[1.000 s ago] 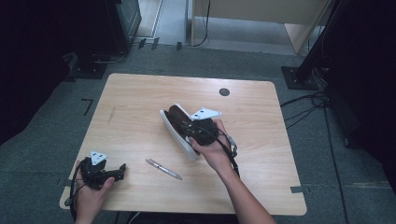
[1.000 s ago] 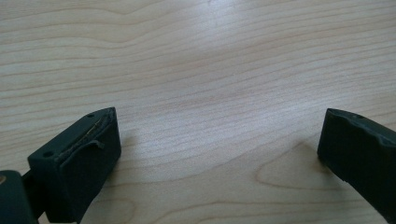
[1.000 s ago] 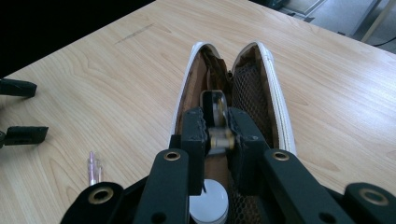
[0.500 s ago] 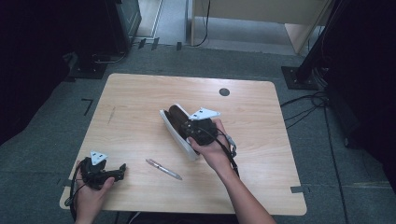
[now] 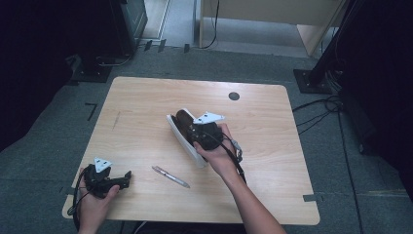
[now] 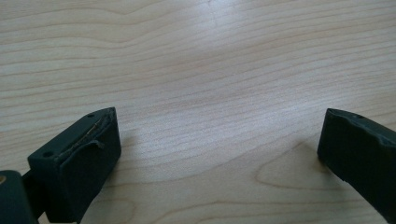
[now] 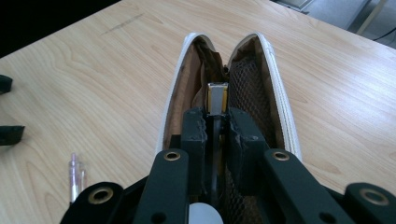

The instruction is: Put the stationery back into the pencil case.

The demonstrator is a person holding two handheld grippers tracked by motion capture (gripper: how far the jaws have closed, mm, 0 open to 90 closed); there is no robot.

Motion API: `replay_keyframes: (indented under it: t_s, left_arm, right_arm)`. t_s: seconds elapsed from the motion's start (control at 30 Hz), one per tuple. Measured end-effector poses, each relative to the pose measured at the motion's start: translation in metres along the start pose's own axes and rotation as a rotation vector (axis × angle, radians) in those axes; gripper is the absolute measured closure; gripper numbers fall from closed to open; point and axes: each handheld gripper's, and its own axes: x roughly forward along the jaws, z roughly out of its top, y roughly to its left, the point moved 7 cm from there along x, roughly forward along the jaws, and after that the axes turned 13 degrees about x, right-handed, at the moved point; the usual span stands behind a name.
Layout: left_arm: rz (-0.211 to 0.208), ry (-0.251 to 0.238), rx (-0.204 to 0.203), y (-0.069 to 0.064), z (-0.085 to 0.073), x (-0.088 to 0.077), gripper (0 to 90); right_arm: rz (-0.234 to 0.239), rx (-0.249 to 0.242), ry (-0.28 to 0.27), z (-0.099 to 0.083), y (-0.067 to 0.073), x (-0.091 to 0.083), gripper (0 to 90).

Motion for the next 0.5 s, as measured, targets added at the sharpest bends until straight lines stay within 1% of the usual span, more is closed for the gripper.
replay_keyframes:
  t_s: [0.17,0.27,0.37,0.5]
  left_arm:
    - [-0.002,-0.002,0.002,0.0000,0.0000,0.0000,0.0]
    - [-0.002,-0.002,0.002,0.0000,0.0000,0.0000,0.0]
    - [-0.002,-0.003,0.002,-0.0001,0.0000,0.0000,0.0]
    - [-0.002,-0.003,0.003,0.0000,0.0000,0.0000,0.0]
  right_arm:
    - [-0.010,0.002,0.002,0.0006,-0.0012,0.0069,77.4]
    - [-0.015,-0.001,0.004,0.0017,-0.0009,0.0090,79.5]
    - [-0.015,-0.001,0.000,0.0025,-0.0004,0.0090,79.7]
    - [-0.011,0.001,-0.021,0.0041,0.0004,0.0045,79.7]
